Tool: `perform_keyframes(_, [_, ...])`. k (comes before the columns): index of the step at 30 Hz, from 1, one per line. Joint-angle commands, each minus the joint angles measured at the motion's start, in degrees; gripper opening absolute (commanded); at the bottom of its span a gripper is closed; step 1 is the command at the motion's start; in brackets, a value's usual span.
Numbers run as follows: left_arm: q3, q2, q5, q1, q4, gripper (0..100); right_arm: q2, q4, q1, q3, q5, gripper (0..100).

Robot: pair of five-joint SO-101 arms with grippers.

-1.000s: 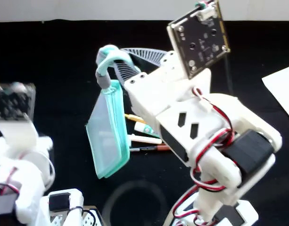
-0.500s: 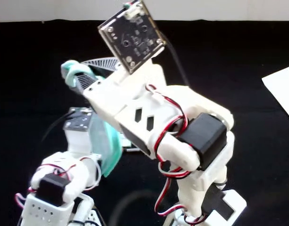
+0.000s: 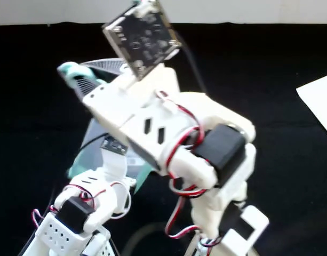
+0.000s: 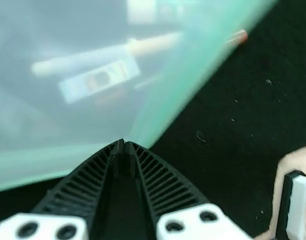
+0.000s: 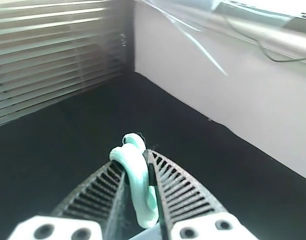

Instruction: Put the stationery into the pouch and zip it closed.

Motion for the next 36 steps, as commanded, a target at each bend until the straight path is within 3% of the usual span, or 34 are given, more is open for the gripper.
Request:
perform_keyframes(1, [0.0, -0.3, 0.4, 2.2, -0.9, 1, 2.6, -1.2, -4.1, -5.5, 0.7, 0.6])
perform_keyframes(11, [0.0, -0.7, 0.4, 2.2, -0.4, 1, 4.4, 2.2, -6.2, -7.9, 0.7, 0.6])
perform_keyframes(16, [-2.9, -0.8, 0.3, 5.5, 6.0, 1, 4.4, 5.1, -5.9, -8.0, 0.7, 0.6])
perform_keyframes(21, [-12.9, -0.8, 0.2, 13.2, 14.2, 1, 4.4, 5.4, -5.9, -8.0, 0.7, 0.6])
perform_keyframes(31, [-42.2, -0.8, -0.3, 13.2, 30.4, 1, 4.4, 5.4, -5.9, -8.0, 0.5, 0.6])
perform_keyframes(36, [-49.3, -3.2, -3.7, 10.4, 31.7, 1, 4.4, 5.1, -5.9, -8.0, 0.4, 0.6])
